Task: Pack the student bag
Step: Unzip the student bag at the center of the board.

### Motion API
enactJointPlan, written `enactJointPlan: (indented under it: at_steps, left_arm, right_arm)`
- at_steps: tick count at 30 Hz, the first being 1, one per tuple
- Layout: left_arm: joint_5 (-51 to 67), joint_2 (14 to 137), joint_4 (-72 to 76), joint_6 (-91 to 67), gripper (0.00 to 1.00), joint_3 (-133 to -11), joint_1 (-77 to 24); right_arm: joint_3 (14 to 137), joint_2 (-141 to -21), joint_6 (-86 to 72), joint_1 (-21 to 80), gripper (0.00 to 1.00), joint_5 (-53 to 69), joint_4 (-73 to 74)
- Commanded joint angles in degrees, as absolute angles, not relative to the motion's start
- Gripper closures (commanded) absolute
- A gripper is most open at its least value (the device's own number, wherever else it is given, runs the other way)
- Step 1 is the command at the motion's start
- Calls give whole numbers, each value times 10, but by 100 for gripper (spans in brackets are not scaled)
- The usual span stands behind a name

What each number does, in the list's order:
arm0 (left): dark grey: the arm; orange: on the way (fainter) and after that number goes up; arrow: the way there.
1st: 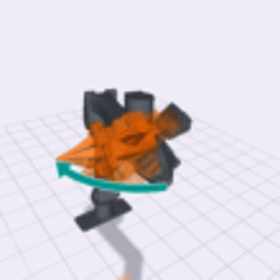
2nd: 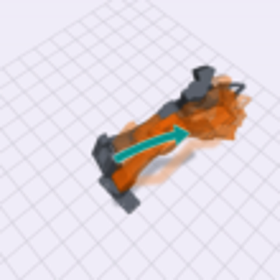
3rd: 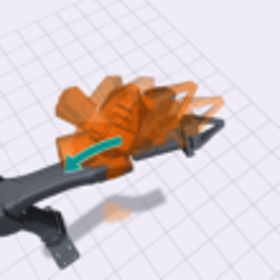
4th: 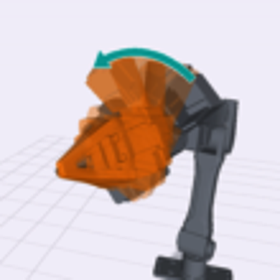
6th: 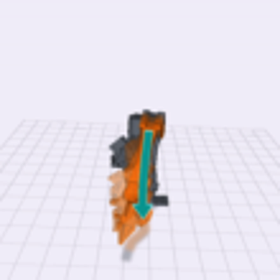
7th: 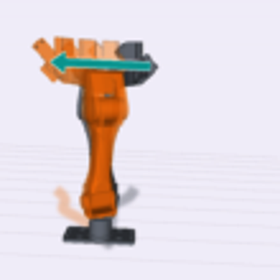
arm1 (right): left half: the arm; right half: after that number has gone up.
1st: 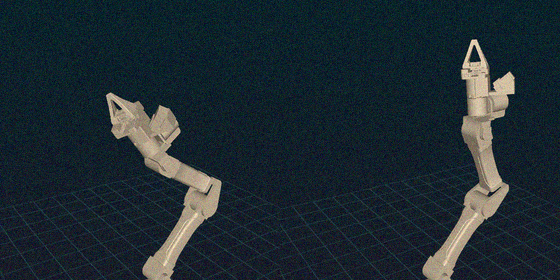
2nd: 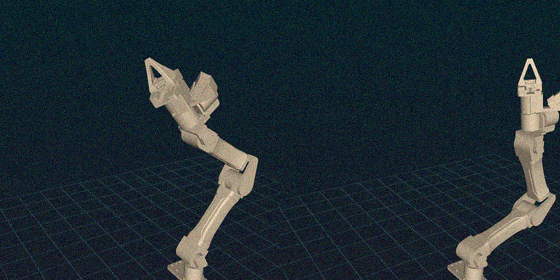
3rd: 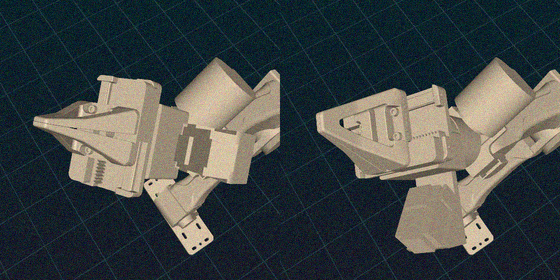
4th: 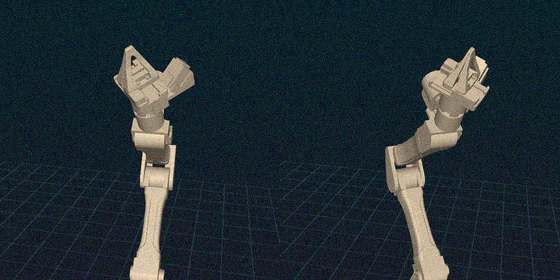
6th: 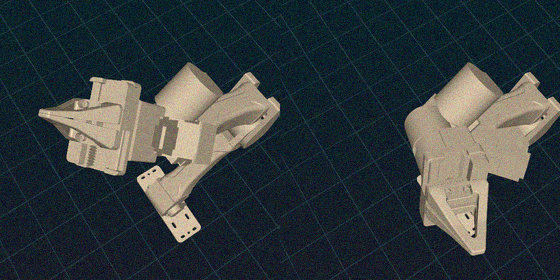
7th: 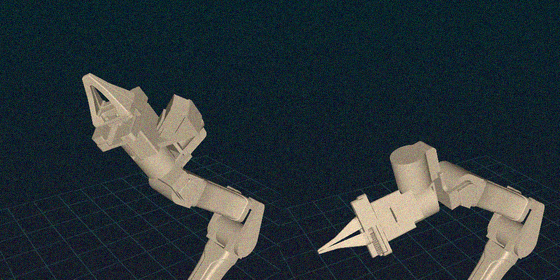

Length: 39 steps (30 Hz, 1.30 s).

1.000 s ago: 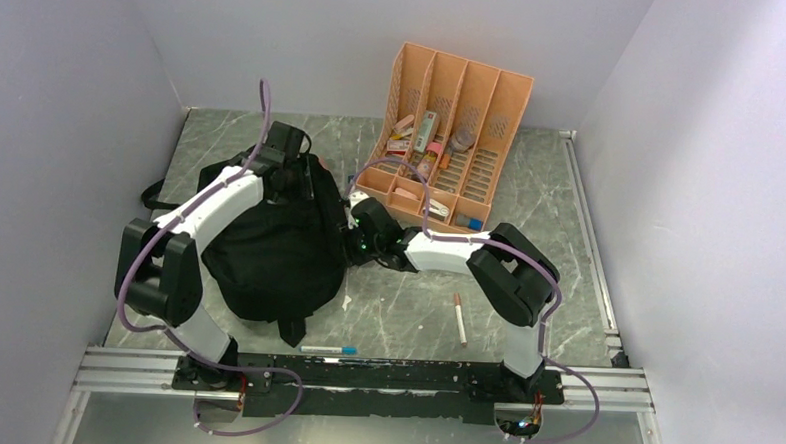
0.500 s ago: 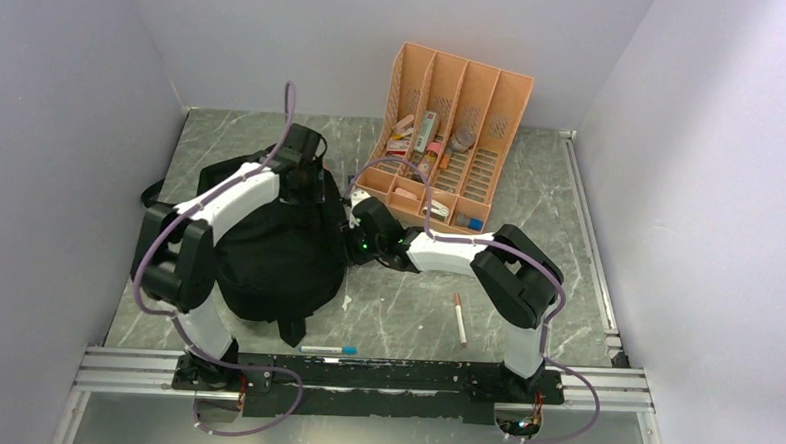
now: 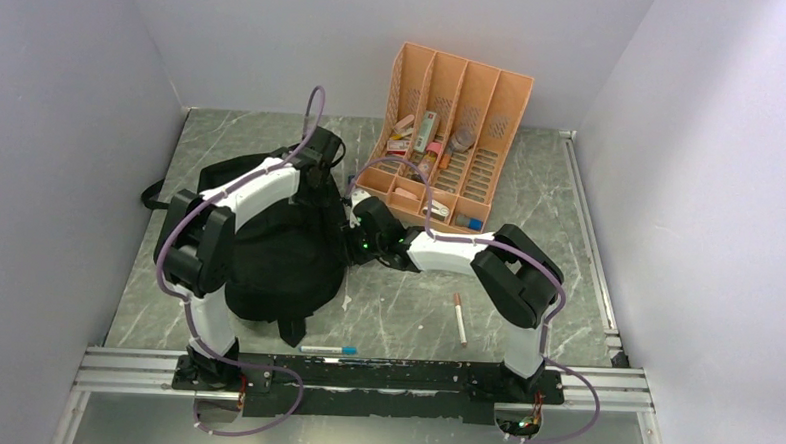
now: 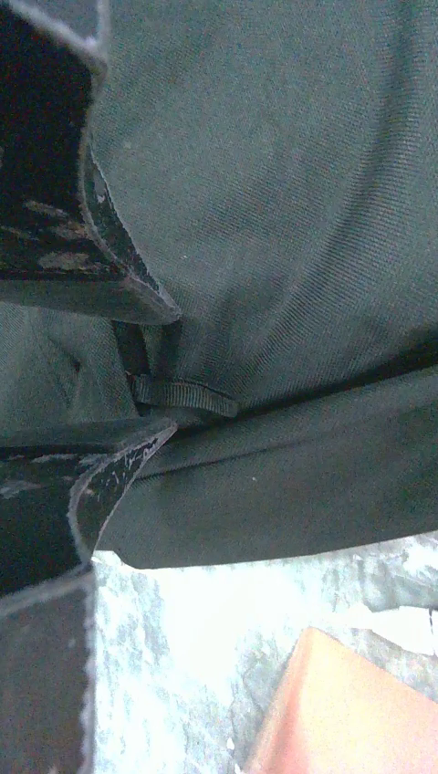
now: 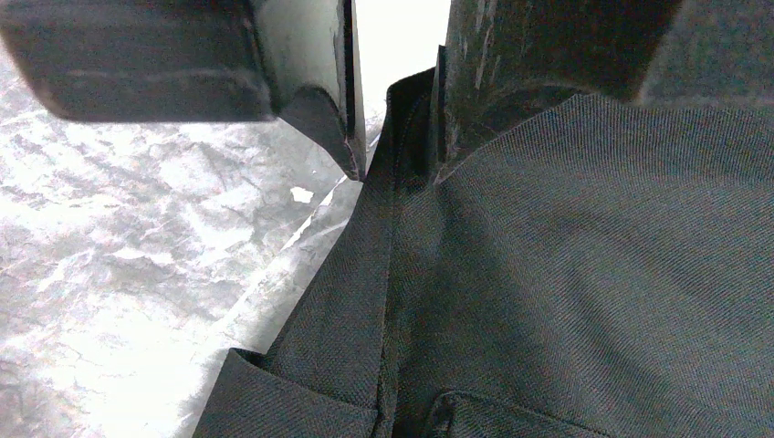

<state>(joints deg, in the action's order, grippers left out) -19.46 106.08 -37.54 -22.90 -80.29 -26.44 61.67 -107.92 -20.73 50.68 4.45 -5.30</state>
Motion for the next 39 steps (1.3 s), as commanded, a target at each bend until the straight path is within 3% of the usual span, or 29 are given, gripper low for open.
enactJointPlan:
  at_steps: [1, 10, 21, 24, 28, 29, 39]
  left_arm:
    - [-229, 1041, -381, -236, 54, -793, -265]
    - [-192, 1059, -359, -215, 53, -783, -265]
    - [-244, 1131, -409, -206, 57, -841, -290]
    - [-255, 1131, -416, -211, 66, -841, -292]
    - [-269, 1109, -413, -214, 92, -837, -292]
    - [-274, 1104, -414, -214, 95, -837, -292]
    - [-317, 1021, -437, -248, 95, -812, -257]
  right_arm:
    - [608, -1072, -199, 501, 67, 42, -27]
    - [612, -1073, -199, 500, 67, 43, -23]
    - [608, -1072, -200, 499, 67, 43, -23]
    - [606, -1071, -200, 498, 68, 42, -25]
    - [606, -1071, -200, 498, 68, 39, -24]
    - [606, -1071, -201, 497, 68, 39, -23]
    - [603, -1067, -202, 497, 68, 32, -22]
